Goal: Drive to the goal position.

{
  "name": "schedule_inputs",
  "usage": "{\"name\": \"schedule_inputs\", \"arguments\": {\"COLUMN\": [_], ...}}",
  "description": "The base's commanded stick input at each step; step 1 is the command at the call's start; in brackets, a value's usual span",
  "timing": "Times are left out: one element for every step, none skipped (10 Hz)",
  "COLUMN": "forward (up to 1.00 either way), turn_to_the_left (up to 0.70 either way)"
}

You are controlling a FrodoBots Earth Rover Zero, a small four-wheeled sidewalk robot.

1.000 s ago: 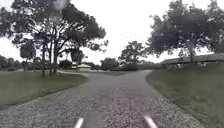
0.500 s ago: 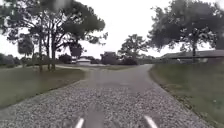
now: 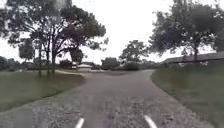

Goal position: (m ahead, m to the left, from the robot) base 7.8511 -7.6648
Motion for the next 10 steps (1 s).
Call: {"name": "schedule_inputs", "arguments": {"forward": [0.70,0.70,0.70,0.70,0.70,0.70,0.70,0.70,0.70,0.70], "turn_to_the_left": [0.00,0.00,0.00,0.00,0.00,0.00,0.00,0.00,0.00,0.00]}}
